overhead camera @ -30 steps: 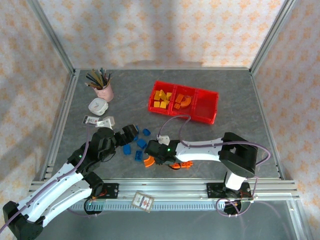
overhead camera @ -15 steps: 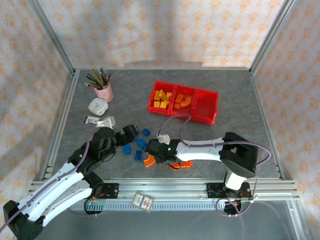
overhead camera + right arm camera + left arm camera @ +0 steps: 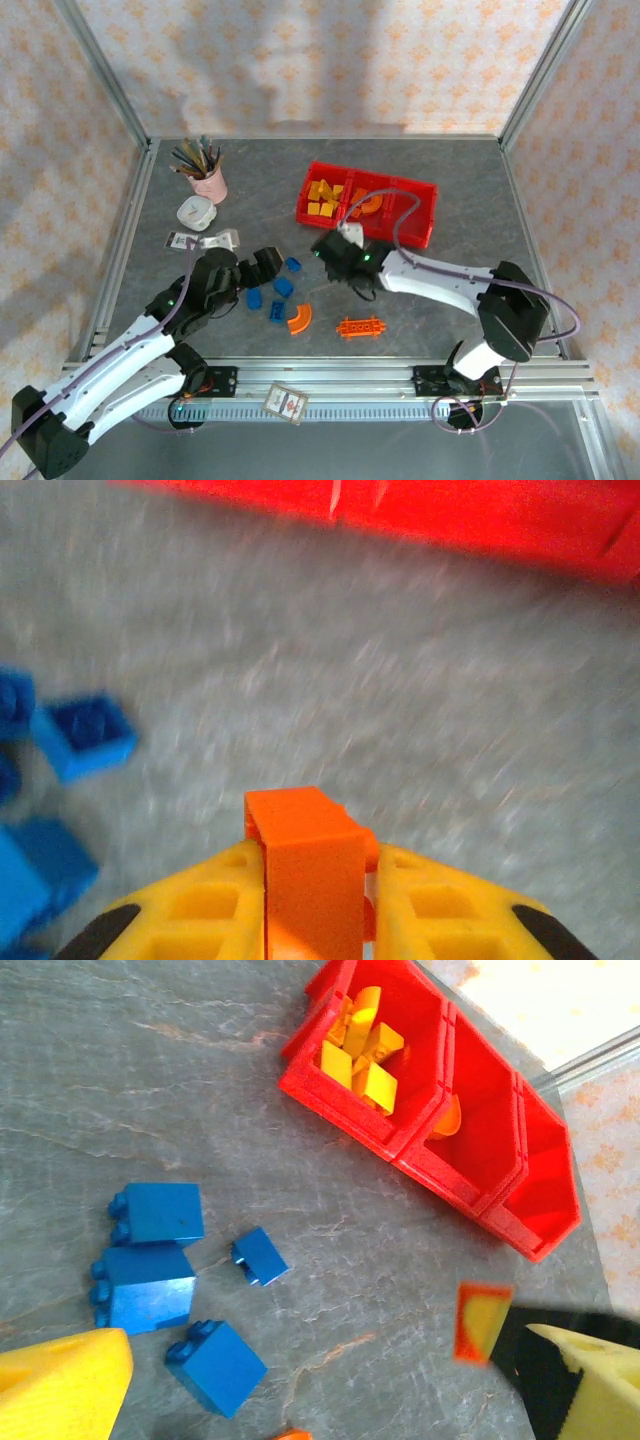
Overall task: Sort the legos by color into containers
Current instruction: Place the lego in the container, then pick up the lego from the bottom-center of the table.
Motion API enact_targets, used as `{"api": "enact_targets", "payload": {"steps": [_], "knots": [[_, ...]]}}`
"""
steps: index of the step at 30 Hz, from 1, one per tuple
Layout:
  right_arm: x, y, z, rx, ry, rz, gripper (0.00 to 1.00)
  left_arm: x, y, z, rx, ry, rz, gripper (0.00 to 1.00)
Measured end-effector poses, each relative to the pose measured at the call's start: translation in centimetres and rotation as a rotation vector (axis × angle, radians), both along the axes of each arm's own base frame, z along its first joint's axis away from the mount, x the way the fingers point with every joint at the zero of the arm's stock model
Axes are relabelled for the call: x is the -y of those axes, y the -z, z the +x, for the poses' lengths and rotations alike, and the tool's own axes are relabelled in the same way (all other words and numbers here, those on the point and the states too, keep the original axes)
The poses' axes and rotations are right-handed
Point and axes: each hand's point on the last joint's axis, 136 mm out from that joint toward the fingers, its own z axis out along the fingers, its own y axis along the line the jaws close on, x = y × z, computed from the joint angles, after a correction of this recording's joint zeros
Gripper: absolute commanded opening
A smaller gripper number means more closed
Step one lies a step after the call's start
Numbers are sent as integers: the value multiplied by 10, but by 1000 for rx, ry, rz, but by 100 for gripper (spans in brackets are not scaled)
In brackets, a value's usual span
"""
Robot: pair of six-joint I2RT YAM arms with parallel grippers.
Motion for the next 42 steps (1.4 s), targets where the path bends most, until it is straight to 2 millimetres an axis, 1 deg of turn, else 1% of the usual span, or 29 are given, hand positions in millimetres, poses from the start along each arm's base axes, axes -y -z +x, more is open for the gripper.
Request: {"api": "enact_targets", "payload": {"steps": [2, 4, 7, 8, 10, 12, 13, 15, 18, 19, 22, 24, 26, 29, 32, 34, 36, 39, 42], "knots": [[17, -14, 28, 47, 57, 2, 26, 6, -1, 4, 1, 13, -5, 99], [39, -26, 56, 91, 119, -3, 26, 11, -3, 9, 6, 26, -9, 99], [62, -40, 96, 144, 189, -9, 26, 18, -6, 16, 11, 40, -11, 99], [65, -42, 107, 154, 202, -13, 26, 20, -7, 18, 12, 44, -10, 99], [70, -39, 134, 167, 221, -34, 26, 24, -7, 22, 11, 51, -5, 99], [71, -31, 153, 171, 226, -66, 27, 27, -7, 25, 12, 58, 6, 99], [71, -25, 161, 166, 224, -81, 28, 28, -8, 27, 14, 59, 8, 99], [71, -12, 172, 151, 216, -112, 30, 28, -8, 30, 18, 56, 6, 99], [71, 4, 186, 130, 209, -143, 41, 29, -8, 32, 20, 53, 5, 99], [72, 6, 189, 127, 203, -153, 42, 29, -9, 33, 20, 53, 5, 99], [73, 8, 191, 124, 192, -167, 48, 30, -11, 35, 24, 52, 2, 99], [72, 6, 191, 127, 180, -167, 50, 31, -12, 35, 27, 52, 0, 99], [70, 1, 190, 133, 171, -158, 51, 30, -12, 35, 27, 51, 1, 99], [62, -16, 183, 154, 145, -122, 56, 27, -16, 35, 39, 40, -5, 99], [48, -38, 162, 182, 96, -80, 59, 19, -27, 34, 69, 15, -18, 99], [33, -53, 143, 198, 51, -48, 61, 14, -34, 32, 87, 4, -25, 99], [20, -60, 126, 199, 4, -18, 62, 9, -39, 29, 98, -12, -30, 99], [4, -59, 95, 175, -53, 15, 64, -1, -44, 22, 108, -37, -36, 99], [-8, -46, 61, 122, -100, 27, 65, -9, -44, 14, 109, -57, -40, 99]]}}
